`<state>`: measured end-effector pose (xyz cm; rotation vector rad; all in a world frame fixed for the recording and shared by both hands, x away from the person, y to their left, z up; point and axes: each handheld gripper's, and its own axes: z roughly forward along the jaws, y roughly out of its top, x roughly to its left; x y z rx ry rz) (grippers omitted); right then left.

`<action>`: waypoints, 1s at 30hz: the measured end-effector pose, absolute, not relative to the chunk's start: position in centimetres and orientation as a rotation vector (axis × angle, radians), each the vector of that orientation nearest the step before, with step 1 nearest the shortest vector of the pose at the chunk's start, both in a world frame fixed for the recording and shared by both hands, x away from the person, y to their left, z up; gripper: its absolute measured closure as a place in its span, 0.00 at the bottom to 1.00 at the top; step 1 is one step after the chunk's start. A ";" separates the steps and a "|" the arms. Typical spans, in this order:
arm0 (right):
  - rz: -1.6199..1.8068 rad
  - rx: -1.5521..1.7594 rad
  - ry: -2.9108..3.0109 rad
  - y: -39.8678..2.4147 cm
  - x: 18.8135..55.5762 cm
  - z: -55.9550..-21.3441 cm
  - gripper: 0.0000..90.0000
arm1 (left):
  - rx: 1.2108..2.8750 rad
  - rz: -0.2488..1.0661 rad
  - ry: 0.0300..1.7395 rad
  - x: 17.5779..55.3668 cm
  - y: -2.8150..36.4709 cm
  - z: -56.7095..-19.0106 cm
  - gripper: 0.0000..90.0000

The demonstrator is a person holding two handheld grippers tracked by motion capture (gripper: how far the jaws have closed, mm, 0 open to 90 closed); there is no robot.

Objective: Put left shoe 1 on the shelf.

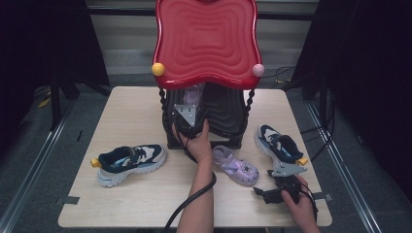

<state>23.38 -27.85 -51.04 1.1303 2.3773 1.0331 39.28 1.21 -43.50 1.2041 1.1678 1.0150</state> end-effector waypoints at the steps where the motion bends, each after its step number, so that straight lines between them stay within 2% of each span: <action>1: 1.033 1.130 2.377 -27.8 23.4 -51.0 0.14 | 1.200 1.013 1.170 39.3 1.2 -43.6 0.44; 30: 1.033 1.130 2.378 -27.8 23.4 -51.0 0.14 | 1.286 0.998 1.167 39.0 0.6 -44.3 0.34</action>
